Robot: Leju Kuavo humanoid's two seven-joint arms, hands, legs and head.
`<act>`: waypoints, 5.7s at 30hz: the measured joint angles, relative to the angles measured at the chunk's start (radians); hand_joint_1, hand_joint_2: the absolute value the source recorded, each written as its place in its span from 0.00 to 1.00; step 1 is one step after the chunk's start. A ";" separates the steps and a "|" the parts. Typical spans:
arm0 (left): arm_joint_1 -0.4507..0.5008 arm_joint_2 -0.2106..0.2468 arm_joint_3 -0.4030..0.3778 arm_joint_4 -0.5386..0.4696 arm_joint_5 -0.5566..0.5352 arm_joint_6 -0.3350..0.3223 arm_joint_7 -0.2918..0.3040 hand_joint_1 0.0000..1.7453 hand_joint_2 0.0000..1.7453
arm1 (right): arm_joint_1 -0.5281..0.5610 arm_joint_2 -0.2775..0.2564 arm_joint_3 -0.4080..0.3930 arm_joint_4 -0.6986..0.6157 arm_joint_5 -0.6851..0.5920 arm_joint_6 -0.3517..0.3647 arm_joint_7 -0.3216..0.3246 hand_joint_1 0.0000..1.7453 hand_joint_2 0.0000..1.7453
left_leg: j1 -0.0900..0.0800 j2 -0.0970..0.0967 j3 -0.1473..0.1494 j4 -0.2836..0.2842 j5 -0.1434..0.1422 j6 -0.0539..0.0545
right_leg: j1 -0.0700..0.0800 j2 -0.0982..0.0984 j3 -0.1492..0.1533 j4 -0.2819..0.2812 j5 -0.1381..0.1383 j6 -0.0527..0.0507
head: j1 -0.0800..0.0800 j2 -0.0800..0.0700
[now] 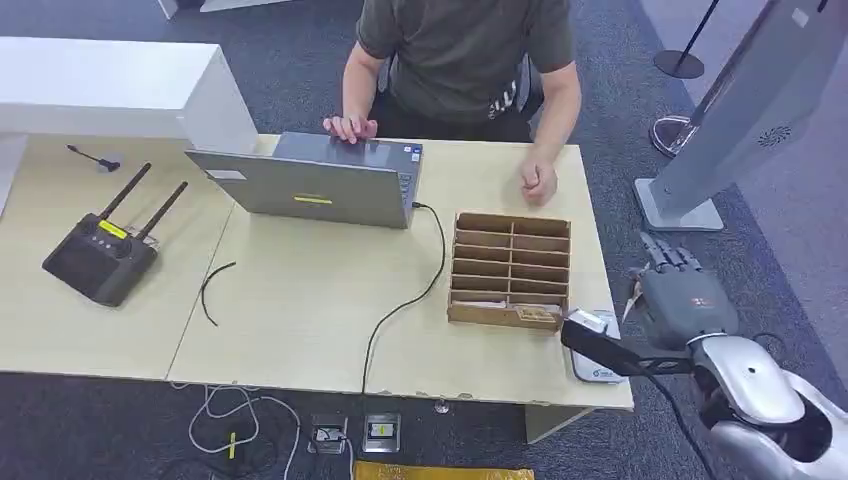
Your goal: Pass the card to the sensor for recognition and then transmit it.
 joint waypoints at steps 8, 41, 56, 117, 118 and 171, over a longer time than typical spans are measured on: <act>0.000 0.001 -0.008 0.000 0.000 -0.002 0.000 0.00 0.00 | 0.047 0.018 -0.006 0.044 0.000 -0.036 -0.015 1.00 1.00 | 0.000 0.000 0.000 0.000 0.000 0.000 | 0.000 0.000 0.000 0.000 0.000 0.000 | 0.000 0.000; -0.001 0.014 -0.024 0.000 0.010 0.000 0.014 0.00 0.00 | 0.088 0.105 -0.021 0.209 -0.041 -0.138 -0.101 1.00 1.00 | 0.000 0.000 0.001 0.000 0.000 0.000 | 0.000 0.000 0.000 0.000 0.000 0.000 | 0.000 0.000; -0.001 0.014 -0.025 0.000 0.014 0.000 0.005 0.00 0.00 | 0.093 0.130 -0.021 0.279 -0.053 -0.162 -0.127 1.00 1.00 | 0.000 0.000 0.001 0.000 0.000 0.000 | 0.000 0.001 0.000 0.000 0.000 0.000 | 0.000 0.000; -0.002 0.022 -0.060 0.000 0.040 -0.007 0.005 0.00 0.00 | -0.144 0.162 -0.050 0.051 0.010 -0.154 -0.085 1.00 1.00 | 0.000 0.005 0.003 0.000 0.001 -0.001 | 0.000 0.004 0.001 0.003 0.000 0.000 | 0.000 0.000; -0.002 0.022 -0.063 0.000 0.040 -0.008 0.005 0.00 0.00 | -0.144 0.162 -0.050 0.051 0.005 -0.153 -0.085 1.00 1.00 | 0.000 0.005 0.003 0.000 0.001 -0.001 | 0.000 0.004 0.001 0.003 0.000 0.000 | 0.000 0.000; -0.008 -0.003 -0.116 0.000 0.020 -0.031 -0.054 0.00 0.00 | 0.064 0.275 -0.200 0.172 0.195 -0.205 -0.040 0.00 0.00 | 0.000 0.004 0.003 0.000 0.001 -0.001 | 0.000 0.004 0.000 0.003 0.000 0.000 | 0.000 0.000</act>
